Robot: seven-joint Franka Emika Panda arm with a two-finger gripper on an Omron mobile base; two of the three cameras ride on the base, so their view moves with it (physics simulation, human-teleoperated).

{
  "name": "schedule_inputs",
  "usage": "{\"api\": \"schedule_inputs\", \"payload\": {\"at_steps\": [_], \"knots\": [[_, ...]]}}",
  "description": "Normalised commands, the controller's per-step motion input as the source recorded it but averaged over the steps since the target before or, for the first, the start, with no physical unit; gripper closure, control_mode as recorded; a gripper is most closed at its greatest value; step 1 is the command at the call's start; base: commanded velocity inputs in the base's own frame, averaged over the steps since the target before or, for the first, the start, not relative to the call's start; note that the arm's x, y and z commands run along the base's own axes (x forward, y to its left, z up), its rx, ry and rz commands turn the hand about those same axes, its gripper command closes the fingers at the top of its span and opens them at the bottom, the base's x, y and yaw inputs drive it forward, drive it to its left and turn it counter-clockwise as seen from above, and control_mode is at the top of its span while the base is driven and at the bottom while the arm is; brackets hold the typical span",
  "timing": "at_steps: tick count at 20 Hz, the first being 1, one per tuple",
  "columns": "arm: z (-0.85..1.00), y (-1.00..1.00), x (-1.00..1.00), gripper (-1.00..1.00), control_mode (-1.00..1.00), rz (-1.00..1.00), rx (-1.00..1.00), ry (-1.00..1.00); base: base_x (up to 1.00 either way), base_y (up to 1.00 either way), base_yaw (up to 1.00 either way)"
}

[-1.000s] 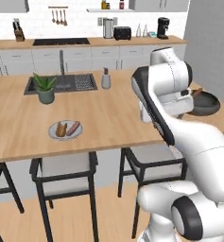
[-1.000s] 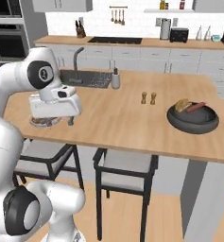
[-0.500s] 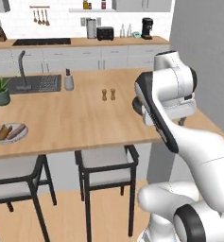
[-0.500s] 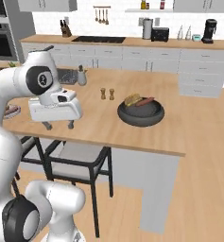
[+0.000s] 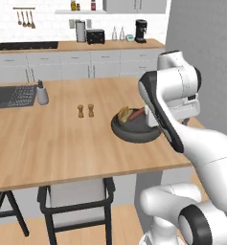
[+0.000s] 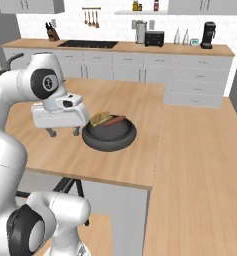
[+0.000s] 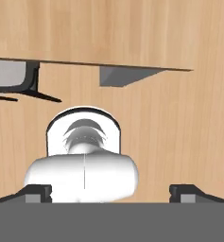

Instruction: Place one bun and one sausage from the bowl on each plate.

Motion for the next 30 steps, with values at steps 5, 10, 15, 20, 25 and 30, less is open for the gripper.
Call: {"api": "schedule_inputs", "payload": {"at_steps": [5,10,15,20,25,30], "knots": [[0.00,0.00,0.55,-1.00,-1.00,-0.15,0.24,-0.07,0.15,0.00,-0.03],[-0.26,0.16,0.96,-1.00,-1.00,-0.16,0.28,-0.14,0.00,0.00,0.00],[-0.50,0.38,1.00,-1.00,-1.00,-0.19,0.07,-0.07,0.00,0.00,0.00],[-0.64,0.13,1.00,-1.00,-1.00,-0.20,0.00,0.00,0.00,0.00,0.00],[-0.49,0.00,1.00,-1.00,-1.00,-0.16,0.00,0.00,0.00,0.00,0.00],[-0.31,0.00,0.99,-1.00,-1.00,-0.12,0.00,0.00,0.00,0.00,0.00]]}}
